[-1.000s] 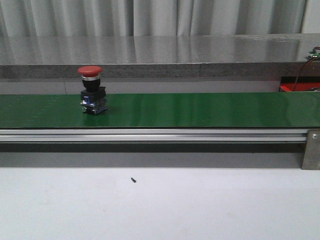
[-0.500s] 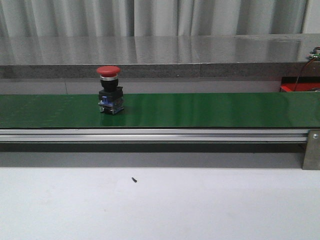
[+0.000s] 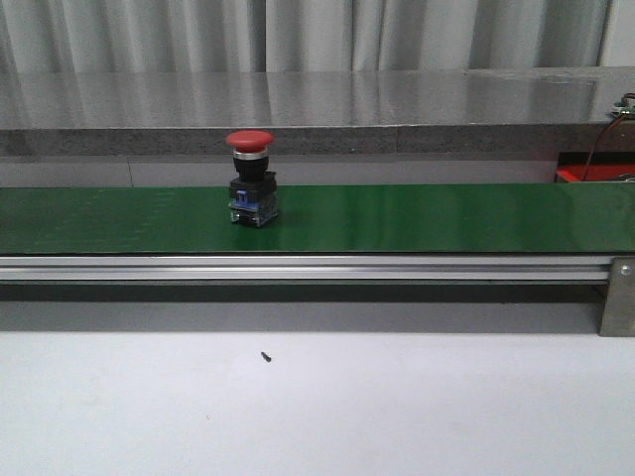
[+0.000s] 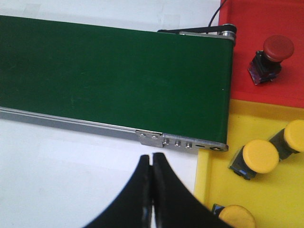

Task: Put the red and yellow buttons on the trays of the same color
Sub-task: 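Place the second red button on the belt and open the left gripper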

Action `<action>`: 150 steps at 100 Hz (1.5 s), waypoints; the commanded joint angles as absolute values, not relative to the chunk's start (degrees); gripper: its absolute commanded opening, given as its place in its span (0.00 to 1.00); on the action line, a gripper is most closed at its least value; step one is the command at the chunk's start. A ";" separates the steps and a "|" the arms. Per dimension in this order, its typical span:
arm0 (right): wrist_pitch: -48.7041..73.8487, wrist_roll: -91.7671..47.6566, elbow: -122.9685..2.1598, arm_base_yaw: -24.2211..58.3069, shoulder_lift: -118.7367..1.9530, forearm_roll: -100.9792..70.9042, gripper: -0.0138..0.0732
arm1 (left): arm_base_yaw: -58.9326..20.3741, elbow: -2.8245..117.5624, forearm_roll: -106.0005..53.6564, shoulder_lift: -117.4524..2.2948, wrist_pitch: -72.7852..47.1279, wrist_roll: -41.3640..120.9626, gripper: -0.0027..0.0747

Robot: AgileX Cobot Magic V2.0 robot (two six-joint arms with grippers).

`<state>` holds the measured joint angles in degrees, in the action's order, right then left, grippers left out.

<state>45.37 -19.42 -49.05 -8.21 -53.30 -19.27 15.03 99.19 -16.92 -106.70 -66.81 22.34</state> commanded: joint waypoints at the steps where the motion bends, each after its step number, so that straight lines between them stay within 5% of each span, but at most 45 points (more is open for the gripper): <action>1: 42.77 -19.46 -50.97 -8.28 -52.39 -20.46 0.08 | 13.52 99.50 -17.29 -102.50 -64.24 22.14 0.28; 79: 42.72 -19.46 -50.97 -8.28 -52.39 -20.46 0.08 | 9.63 88.72 -12.98 -102.50 -51.30 22.14 0.29; 106: 42.72 -19.46 -50.97 -8.28 -52.39 -20.46 0.08 | 8.78 88.72 -13.78 -102.50 -50.97 23.11 0.66; 150: 42.65 -19.46 -50.97 -8.28 -52.39 -20.46 0.08 | 6.32 88.83 -14.70 -98.57 -48.13 23.38 0.68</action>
<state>45.37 -19.42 -49.05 -8.21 -53.30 -19.27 6.64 87.42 -12.97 -103.20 -51.10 23.09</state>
